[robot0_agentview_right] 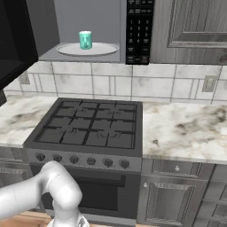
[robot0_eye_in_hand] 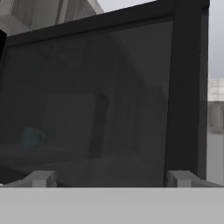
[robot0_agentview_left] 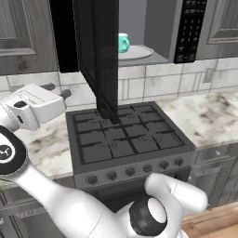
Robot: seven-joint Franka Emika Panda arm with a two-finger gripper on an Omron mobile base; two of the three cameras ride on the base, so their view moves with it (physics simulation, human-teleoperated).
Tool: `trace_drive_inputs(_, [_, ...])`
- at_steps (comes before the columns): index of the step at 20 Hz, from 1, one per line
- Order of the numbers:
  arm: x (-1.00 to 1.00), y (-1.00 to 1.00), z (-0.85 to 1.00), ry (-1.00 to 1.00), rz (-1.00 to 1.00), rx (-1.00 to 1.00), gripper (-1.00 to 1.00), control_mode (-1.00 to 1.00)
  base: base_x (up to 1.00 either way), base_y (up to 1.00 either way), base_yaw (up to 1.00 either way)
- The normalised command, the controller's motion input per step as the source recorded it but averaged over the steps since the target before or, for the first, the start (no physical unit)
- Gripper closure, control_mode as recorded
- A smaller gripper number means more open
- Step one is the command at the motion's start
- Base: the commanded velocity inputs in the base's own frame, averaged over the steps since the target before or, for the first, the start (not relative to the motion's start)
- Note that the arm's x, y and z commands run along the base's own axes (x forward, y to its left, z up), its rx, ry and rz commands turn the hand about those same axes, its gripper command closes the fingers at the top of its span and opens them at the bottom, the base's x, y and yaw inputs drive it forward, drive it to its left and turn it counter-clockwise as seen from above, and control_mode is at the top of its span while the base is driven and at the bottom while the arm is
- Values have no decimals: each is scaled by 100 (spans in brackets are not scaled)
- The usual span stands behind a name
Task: Pick the mug from the counter and place it inside the microwave. Then close the microwave.
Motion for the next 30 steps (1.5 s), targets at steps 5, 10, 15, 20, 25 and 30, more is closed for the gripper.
trace_drive_inputs(5, [0, -35, 3, 0, 0, 5, -100, -100, 0, 0, 0])
trace_drive_inputs(10, [1, -47, 13, 0, 0, 3, -100, -100, 0, 0, 0])
trace_drive_inputs(15, [0, -54, 16, 0, 0, 3, -100, -100, 0, 0, 0])
trace_drive_inputs(20, [0, -57, 6, 0, 0, 2, -100, -100, 0, 0, 0])
trace_drive_inputs(25, [0, -61, 9, 0, 0, 1, -100, -100, 0, 0, 0])
trace_drive_inputs(30, [0, -66, 11, 0, 0, 0, -100, -100, 0, 0, 0])
